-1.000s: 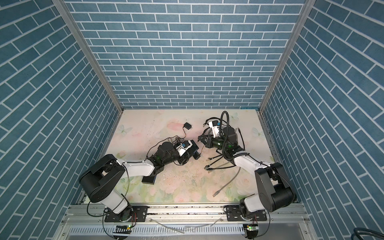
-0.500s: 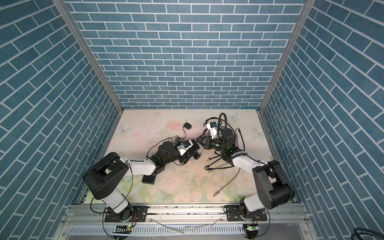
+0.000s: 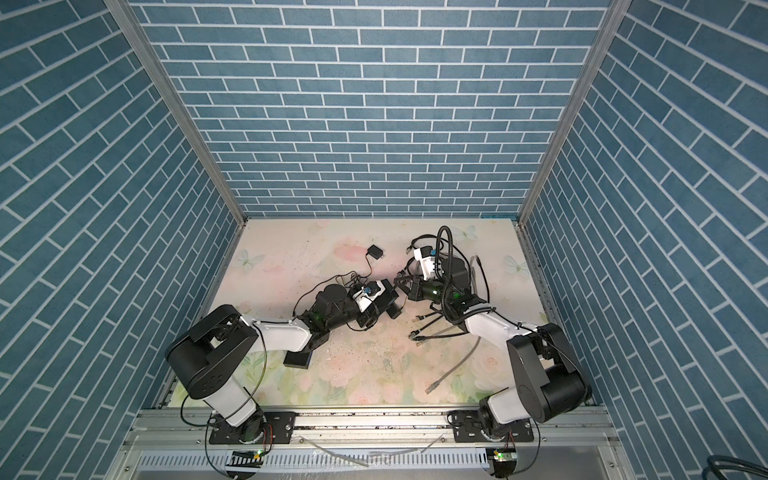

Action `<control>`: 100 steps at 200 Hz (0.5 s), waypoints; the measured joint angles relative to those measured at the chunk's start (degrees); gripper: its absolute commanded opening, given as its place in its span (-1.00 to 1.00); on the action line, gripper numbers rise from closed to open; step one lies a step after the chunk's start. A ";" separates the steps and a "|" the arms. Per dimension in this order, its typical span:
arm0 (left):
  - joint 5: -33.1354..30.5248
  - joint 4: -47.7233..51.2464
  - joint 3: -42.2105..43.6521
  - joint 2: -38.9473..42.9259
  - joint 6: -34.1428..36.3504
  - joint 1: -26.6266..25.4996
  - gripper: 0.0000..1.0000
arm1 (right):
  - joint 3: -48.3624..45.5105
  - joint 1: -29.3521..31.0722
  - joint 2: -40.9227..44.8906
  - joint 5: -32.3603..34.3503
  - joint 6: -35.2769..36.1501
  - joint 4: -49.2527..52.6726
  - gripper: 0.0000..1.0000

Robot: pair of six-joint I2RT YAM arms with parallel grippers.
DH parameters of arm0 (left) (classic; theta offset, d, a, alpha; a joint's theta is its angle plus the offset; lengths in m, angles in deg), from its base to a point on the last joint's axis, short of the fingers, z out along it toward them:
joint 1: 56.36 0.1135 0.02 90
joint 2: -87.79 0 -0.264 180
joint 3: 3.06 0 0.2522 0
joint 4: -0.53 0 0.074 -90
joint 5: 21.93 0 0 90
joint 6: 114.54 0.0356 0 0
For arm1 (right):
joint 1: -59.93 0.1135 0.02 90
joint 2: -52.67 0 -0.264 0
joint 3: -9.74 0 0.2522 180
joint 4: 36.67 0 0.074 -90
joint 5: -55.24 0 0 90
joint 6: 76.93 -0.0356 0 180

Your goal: Insert the plug into the switch port

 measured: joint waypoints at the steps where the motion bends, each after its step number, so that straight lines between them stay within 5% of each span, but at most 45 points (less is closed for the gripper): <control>1: 0.00 0.00 0.00 0.00 0.00 0.00 0.42 | 0.00 0.00 0.00 0.02 0.02 0.07 -1.00; 100: 1.07 -0.48 0.02 0.00 -2.80 0.39 0.41 | 0.00 1.68 0.20 2.38 1.11 -1.73 -1.00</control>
